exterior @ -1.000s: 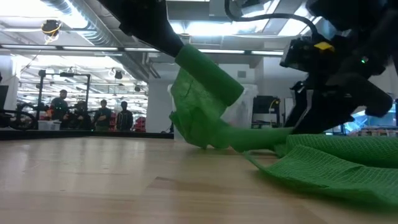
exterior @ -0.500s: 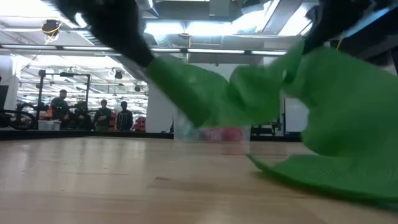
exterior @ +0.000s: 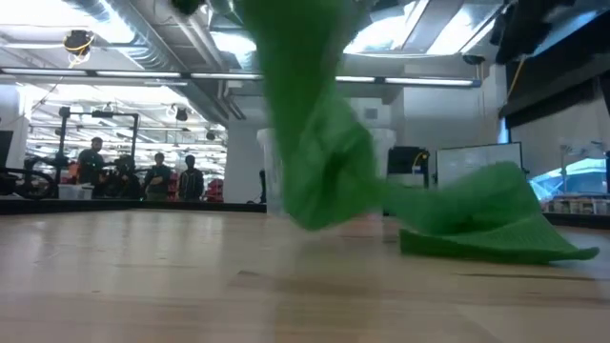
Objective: Roll bandage
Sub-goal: Roll the green bandage
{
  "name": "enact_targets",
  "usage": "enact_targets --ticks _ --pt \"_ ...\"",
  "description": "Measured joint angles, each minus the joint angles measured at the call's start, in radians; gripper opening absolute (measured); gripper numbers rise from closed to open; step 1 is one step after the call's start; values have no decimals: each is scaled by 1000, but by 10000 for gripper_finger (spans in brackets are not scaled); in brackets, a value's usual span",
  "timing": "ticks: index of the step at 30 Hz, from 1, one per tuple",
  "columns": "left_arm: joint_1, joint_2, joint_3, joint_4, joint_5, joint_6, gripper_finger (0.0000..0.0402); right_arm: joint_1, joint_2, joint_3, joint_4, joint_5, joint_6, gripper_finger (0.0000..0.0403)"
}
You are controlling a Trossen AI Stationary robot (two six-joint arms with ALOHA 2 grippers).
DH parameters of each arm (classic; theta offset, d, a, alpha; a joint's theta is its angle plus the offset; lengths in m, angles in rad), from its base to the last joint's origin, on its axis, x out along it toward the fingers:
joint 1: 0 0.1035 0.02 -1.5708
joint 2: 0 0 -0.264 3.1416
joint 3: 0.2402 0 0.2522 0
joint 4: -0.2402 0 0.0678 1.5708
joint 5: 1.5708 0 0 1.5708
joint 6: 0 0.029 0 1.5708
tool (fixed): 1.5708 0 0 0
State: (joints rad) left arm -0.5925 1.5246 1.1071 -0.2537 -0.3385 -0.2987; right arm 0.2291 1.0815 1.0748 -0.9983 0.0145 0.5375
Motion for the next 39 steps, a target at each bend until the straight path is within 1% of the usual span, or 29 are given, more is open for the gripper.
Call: enact_targets --ticks 1,2,4,6,9,12,14,16,19,24,26,28,30,31,33,35,37,39 --pt "4 -11 11 39 21 24 2 -5 0 15 11 -19 -7 208" --pt "8 -22 20 68 37 52 2 -5 -1 24 37 -11 -21 220" --pt "20 -42 39 110 44 114 2 20 -2 24 135 45 -75 239" --pt "30 -66 56 156 45 181 2 72 -1 1 264 115 -139 253" --pt "48 -117 77 205 44 249 2 162 4 -58 491 164 -259 264" --pt "64 -171 81 210 43 276 2 256 4 -115 646 265 -314 265" --pt "78 -192 81 205 23 276 2 308 4 -135 667 343 -283 261" --pt "86 -201 81 205 -27 278 2 350 22 -167 678 413 -216 257" --pt "112 -203 81 214 -98 293 2 407 100 -241 707 515 -120 246" --pt "168 -203 81 223 -125 258 2 488 241 -258 848 675 -54 216" --pt "181 -203 81 222 -127 247 2 501 310 -258 915 758 -56 205" --pt "189 -203 81 222 -128 248 2 497 369 -259 937 881 -54 194" --pt "191 -203 81 223 -128 250 2 477 427 -258 972 996 -15 184" --pt "191 -203 81 223 -127 249 2 467 451 -258 992 1024 8 180" --pt "197 -203 80 221 -126 249 2 451 486 -257 1048 1027 8 173" --pt "199 -203 80 216 -126 248 2 445 498 -232 1066 998 -33 170" --pt "206 -203 80 214 -135 250 2 446 496 -190 1005 920 -69 170" --pt "216 -203 80 213 -144 252 2 460 477 -134 888 824 -70 170"
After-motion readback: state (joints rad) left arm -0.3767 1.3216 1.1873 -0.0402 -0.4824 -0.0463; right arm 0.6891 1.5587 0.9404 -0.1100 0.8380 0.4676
